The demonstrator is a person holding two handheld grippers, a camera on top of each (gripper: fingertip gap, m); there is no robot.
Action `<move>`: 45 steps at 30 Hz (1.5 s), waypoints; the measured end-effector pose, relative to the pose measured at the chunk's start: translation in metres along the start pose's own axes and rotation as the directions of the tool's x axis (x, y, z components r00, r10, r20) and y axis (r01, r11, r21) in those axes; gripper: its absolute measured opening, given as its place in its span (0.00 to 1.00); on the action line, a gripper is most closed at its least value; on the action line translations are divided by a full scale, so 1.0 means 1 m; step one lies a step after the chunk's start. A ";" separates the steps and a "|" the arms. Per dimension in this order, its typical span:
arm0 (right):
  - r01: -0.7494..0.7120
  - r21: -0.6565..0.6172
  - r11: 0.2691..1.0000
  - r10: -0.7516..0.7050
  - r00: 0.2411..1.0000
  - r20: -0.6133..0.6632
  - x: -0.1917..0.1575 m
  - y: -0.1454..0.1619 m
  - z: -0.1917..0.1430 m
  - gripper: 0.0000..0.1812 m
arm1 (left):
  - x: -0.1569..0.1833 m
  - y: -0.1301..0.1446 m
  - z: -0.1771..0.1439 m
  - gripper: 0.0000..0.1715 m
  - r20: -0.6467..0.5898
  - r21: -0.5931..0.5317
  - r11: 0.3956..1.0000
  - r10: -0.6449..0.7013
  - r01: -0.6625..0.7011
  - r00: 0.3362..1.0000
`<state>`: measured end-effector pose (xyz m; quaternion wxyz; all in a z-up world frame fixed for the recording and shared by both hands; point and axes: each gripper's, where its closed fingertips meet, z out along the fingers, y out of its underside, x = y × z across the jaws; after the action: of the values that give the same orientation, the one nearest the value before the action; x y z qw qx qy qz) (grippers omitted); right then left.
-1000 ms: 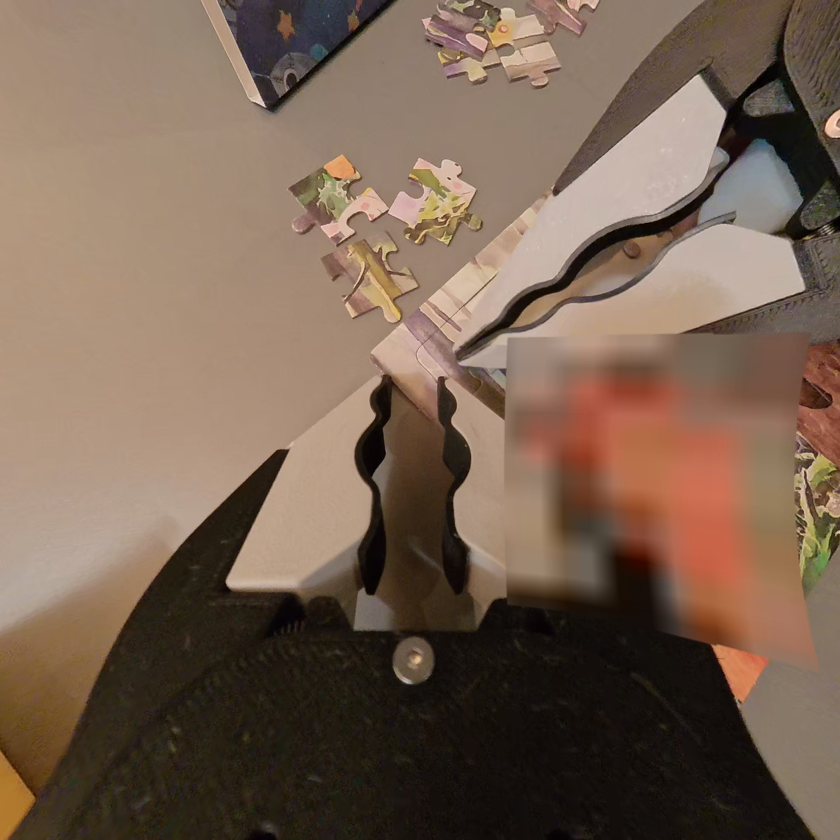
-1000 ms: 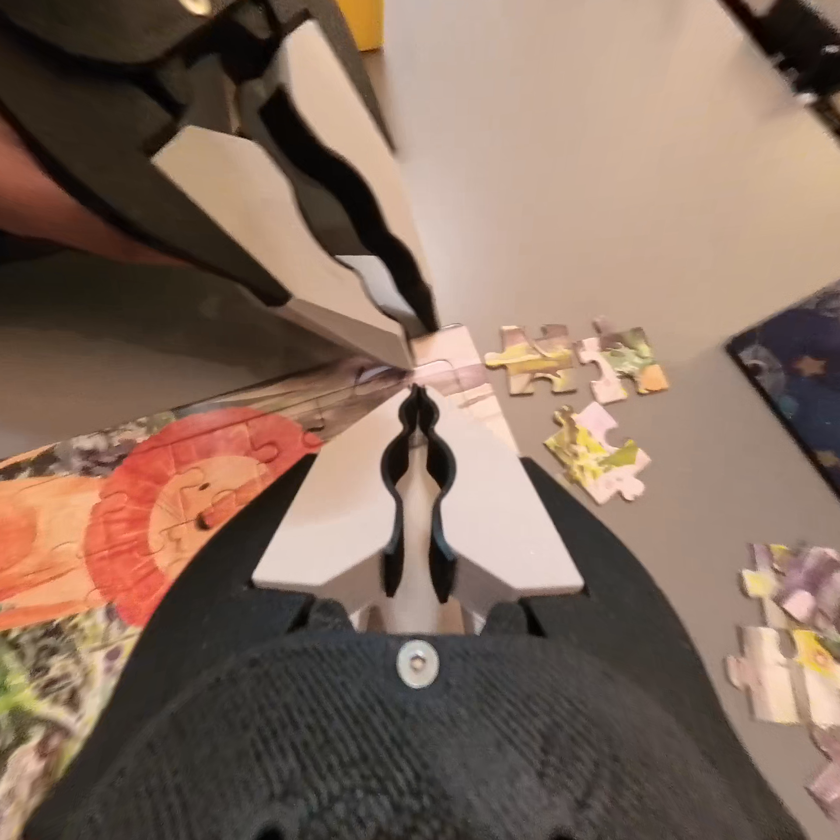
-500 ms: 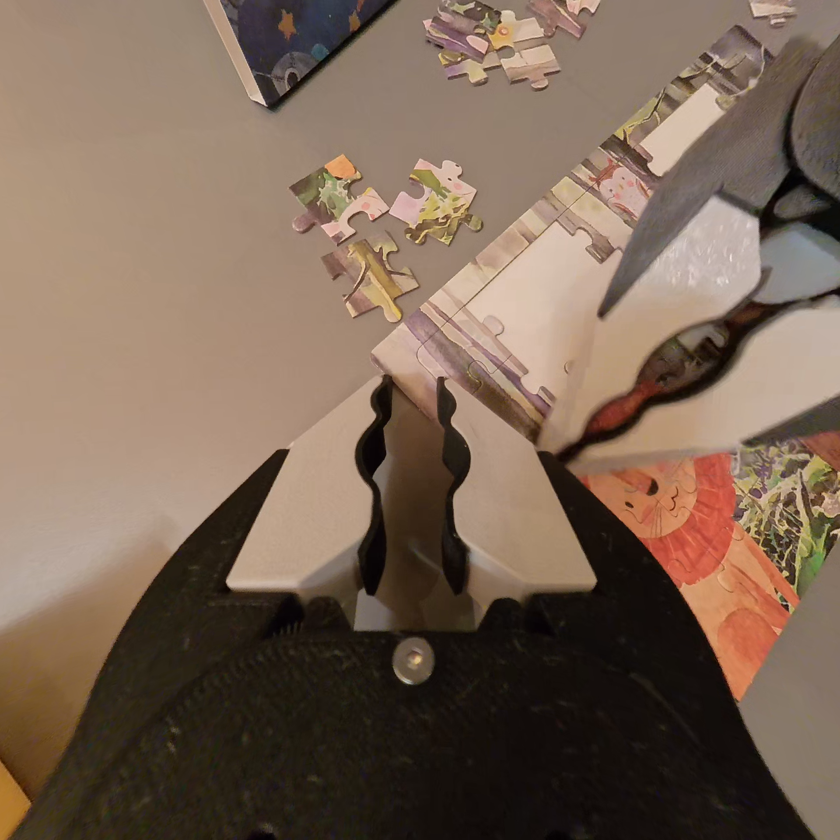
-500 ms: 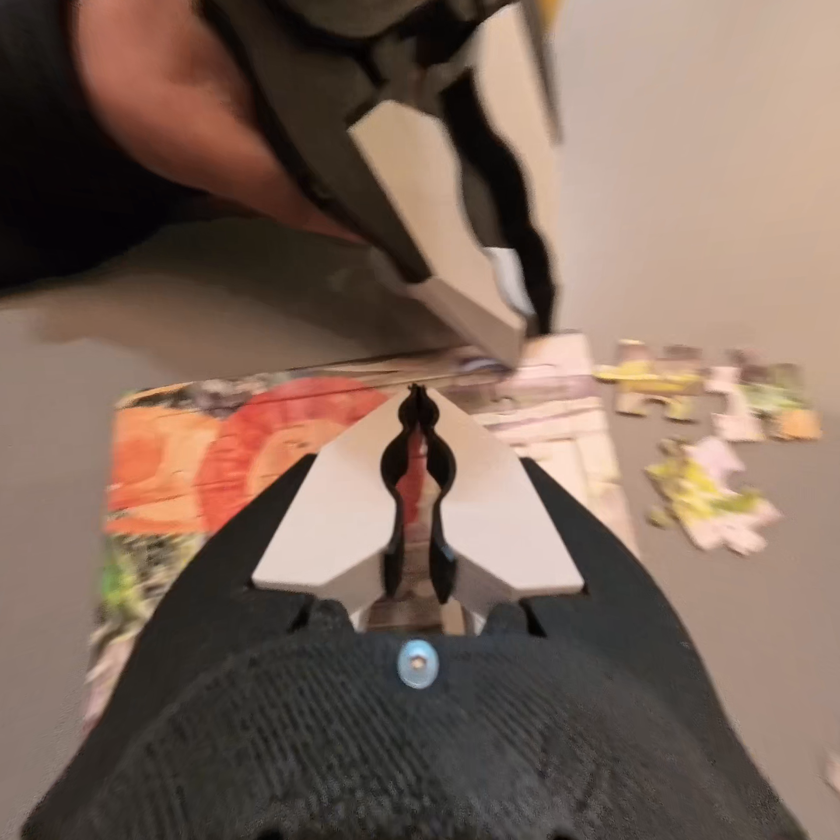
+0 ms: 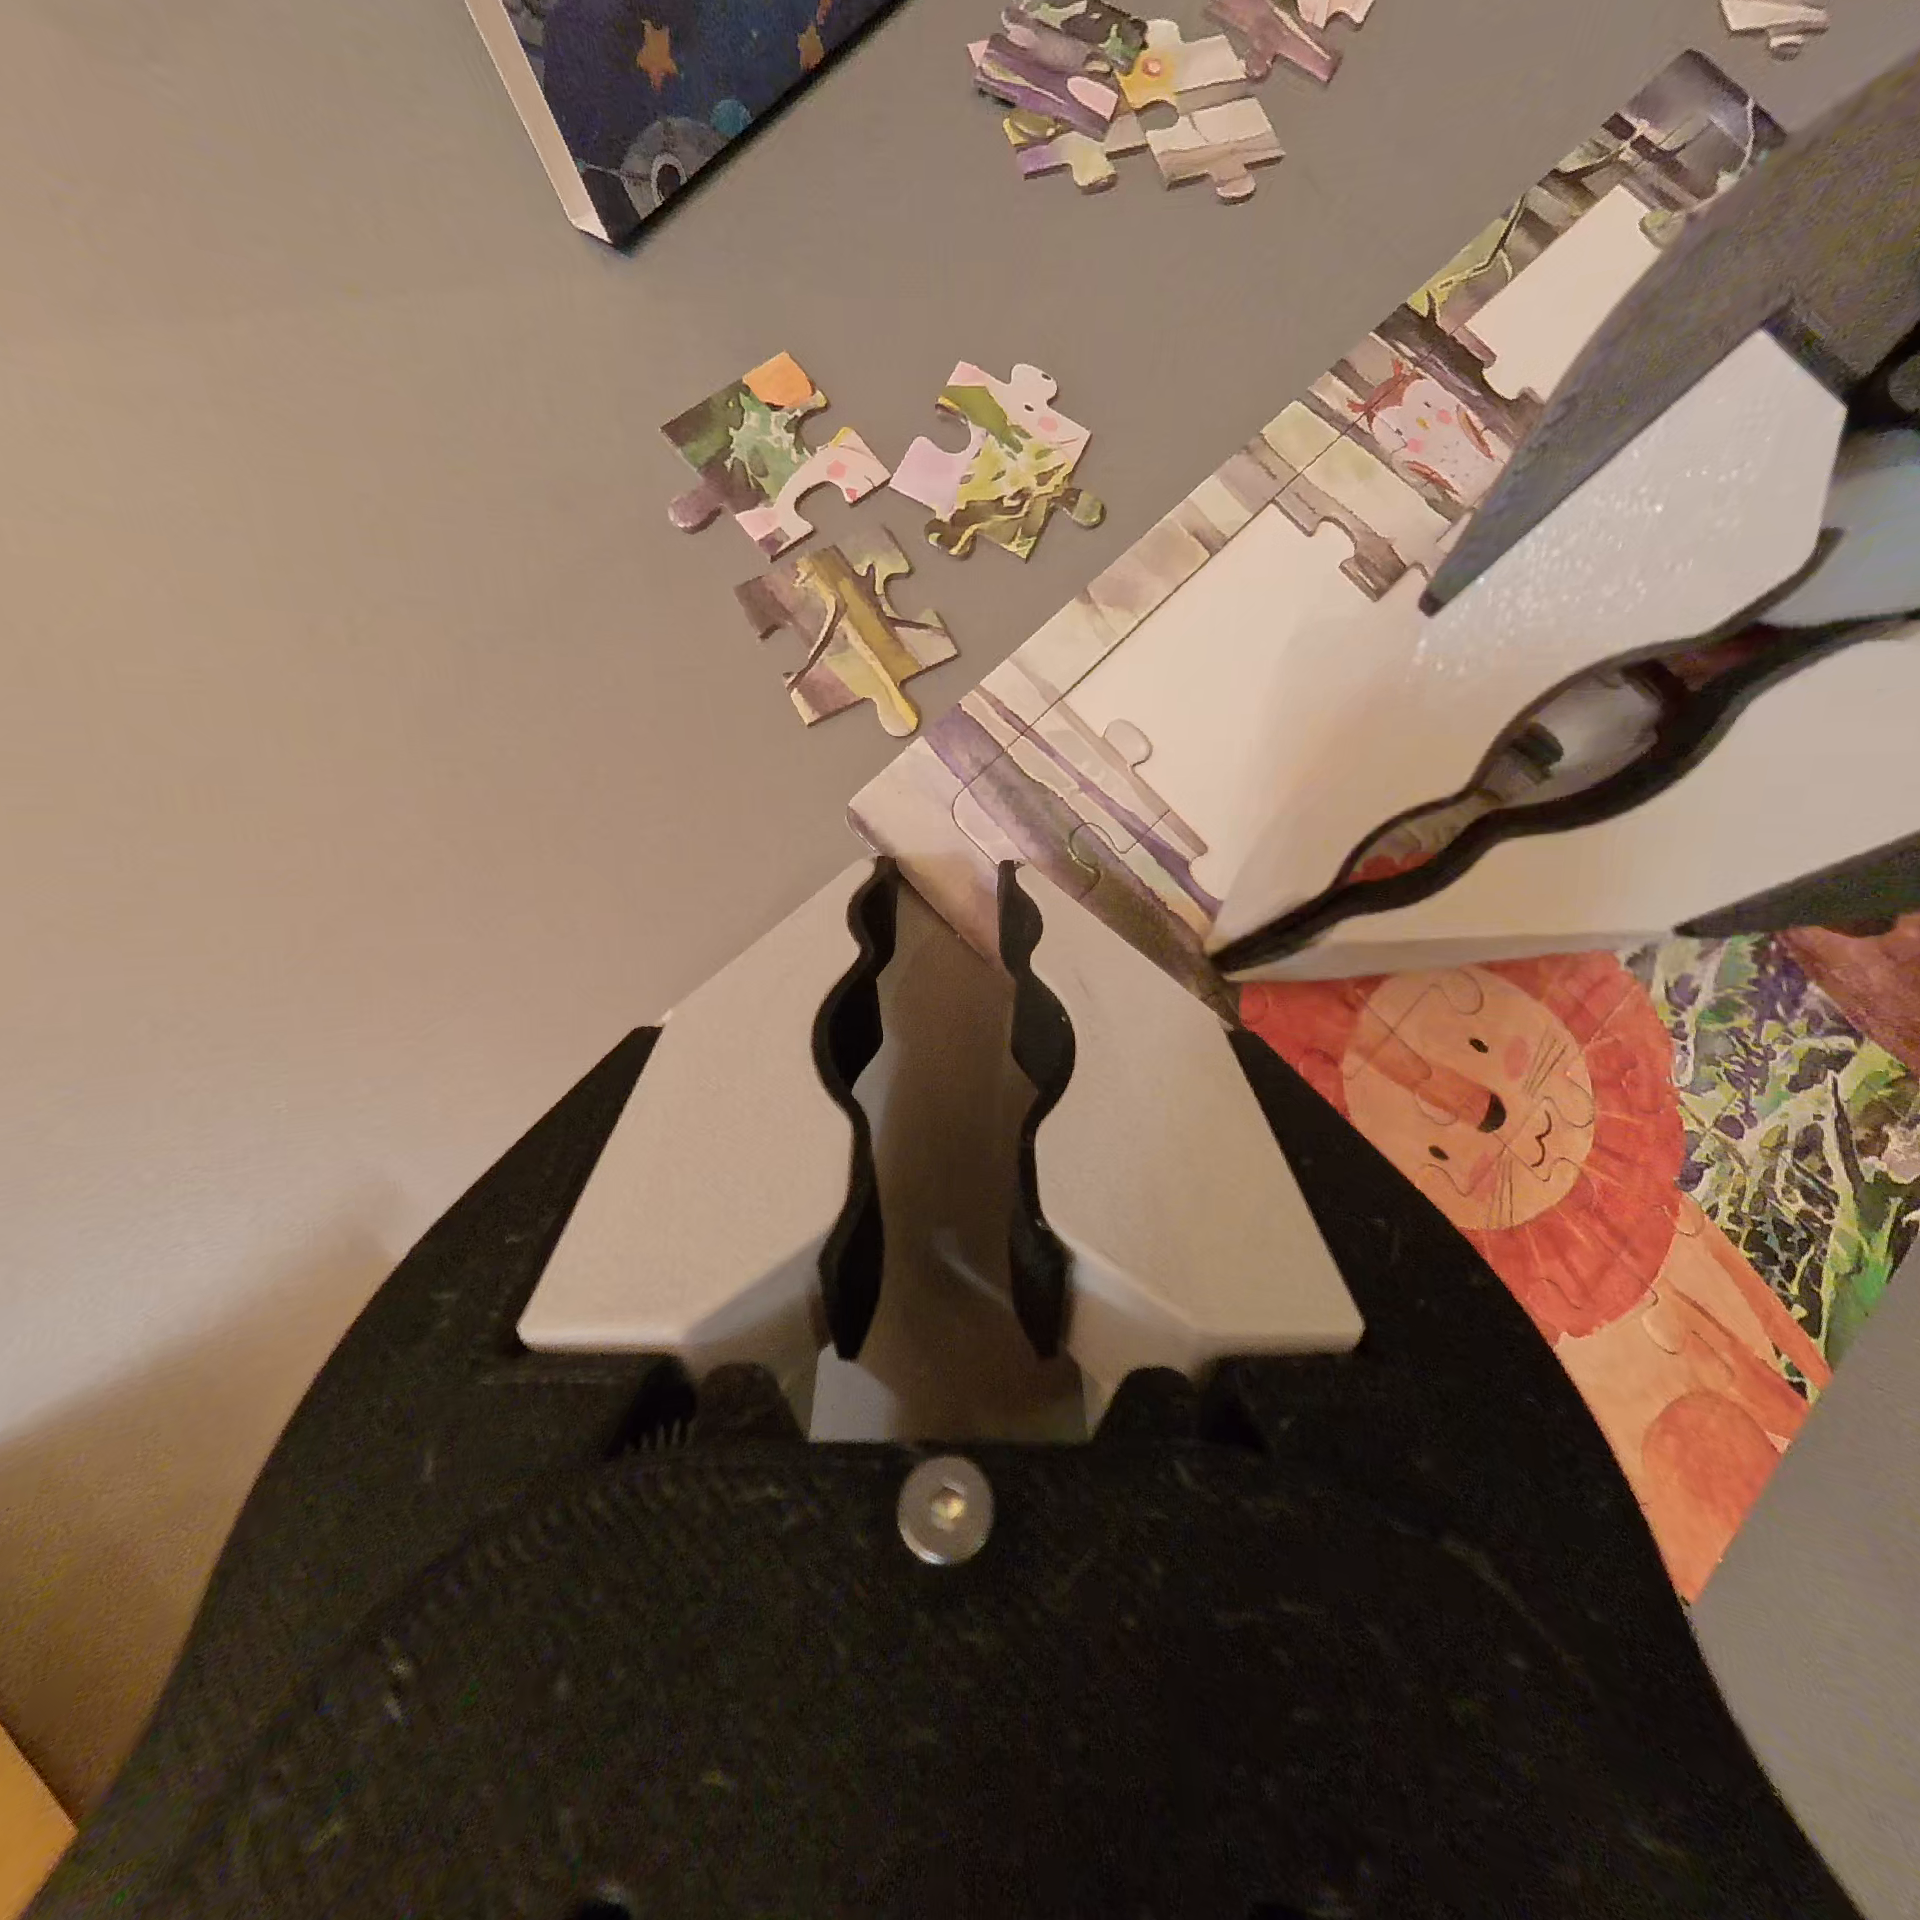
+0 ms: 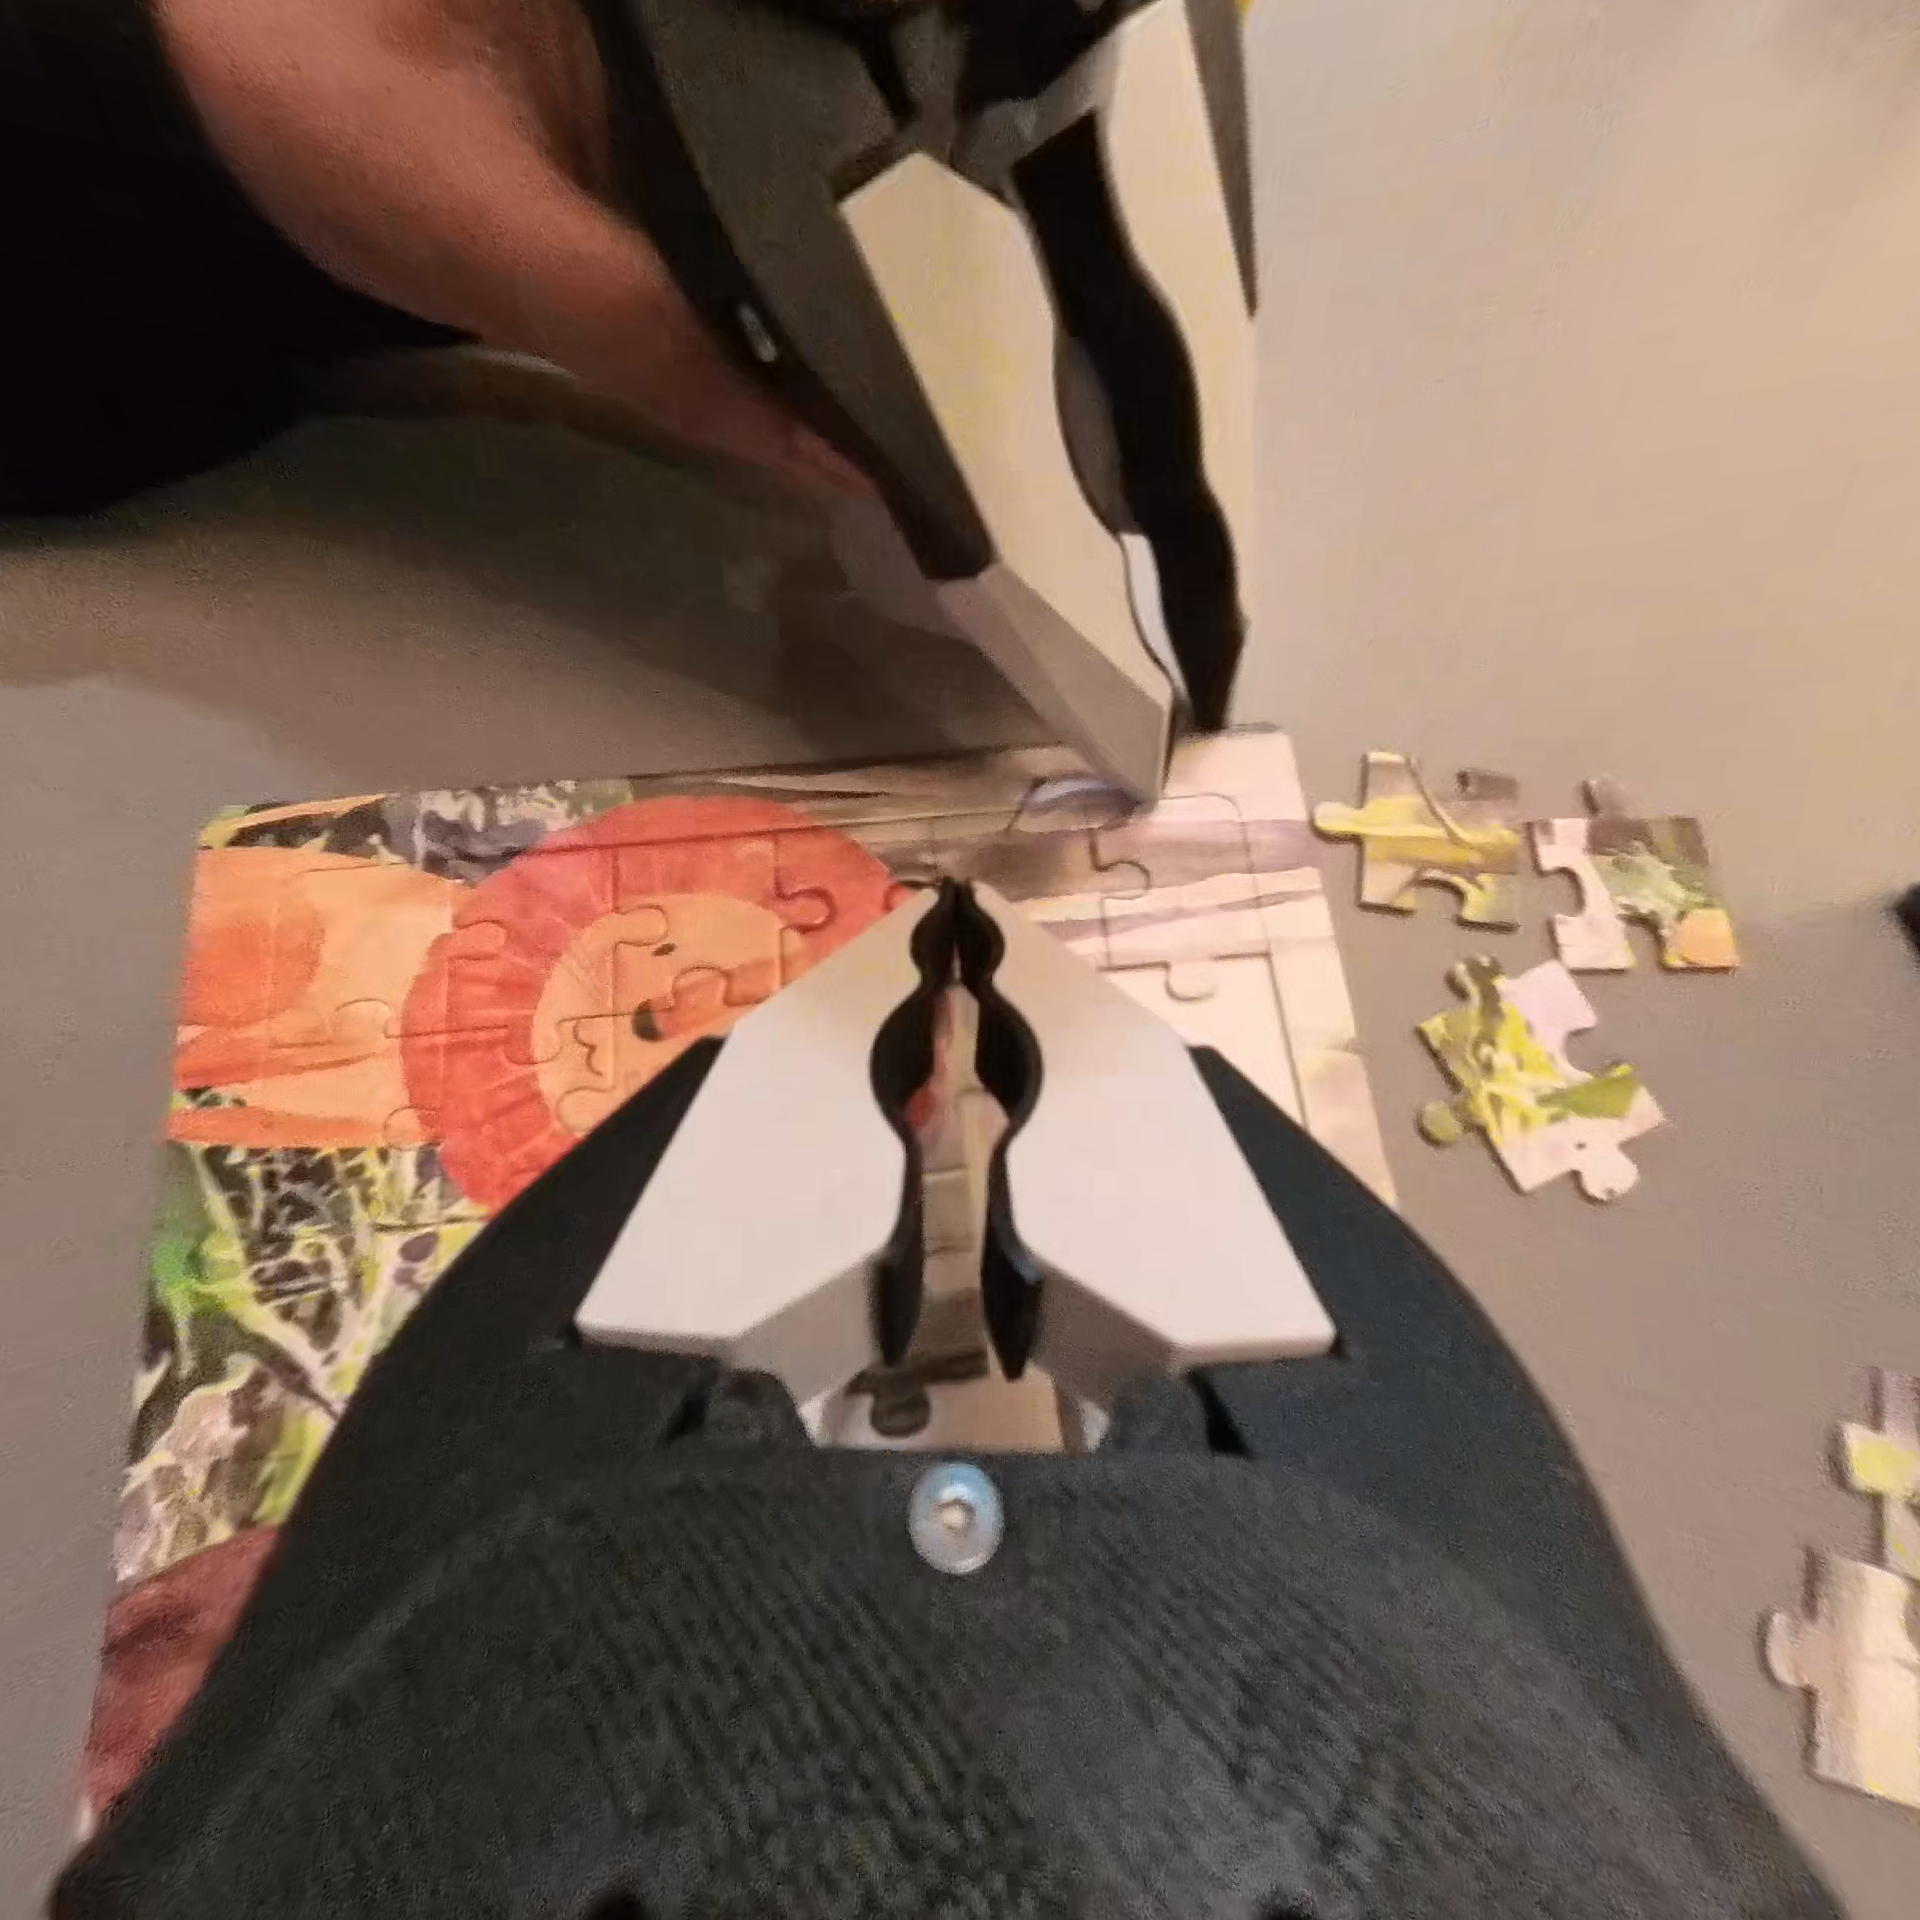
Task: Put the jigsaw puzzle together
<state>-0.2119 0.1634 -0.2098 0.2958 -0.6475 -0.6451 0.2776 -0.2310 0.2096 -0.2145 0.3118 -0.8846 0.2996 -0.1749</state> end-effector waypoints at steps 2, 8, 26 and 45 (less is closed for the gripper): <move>-0.009 0.004 1.000 0.008 0.993 0.119 -0.019 0.000 -0.001 0.00 | 0.000 0.000 0.000 0.11 0.000 0.000 1.000 0.000 0.000 1.000; 0.124 -0.080 0.989 -0.082 0.913 0.400 -0.073 0.017 -0.024 0.00 | 0.000 0.001 0.000 0.11 0.004 -0.006 1.000 0.004 -0.004 1.000; -0.083 0.283 0.956 0.191 0.904 -0.383 0.088 0.070 -0.199 0.00 | -0.015 -0.008 -0.008 0.08 0.042 0.065 0.997 -0.030 0.027 0.999; -0.446 0.090 0.891 0.452 0.848 -0.278 0.084 0.155 -0.170 0.21 | -0.009 -0.002 -0.002 0.05 -0.071 0.051 0.991 -0.120 0.124 0.990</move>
<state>0.0192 0.2442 -0.2093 0.3216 -0.8106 -0.4221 0.2477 -0.2384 0.2160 -0.2127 0.3143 -0.8858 0.2506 -0.2318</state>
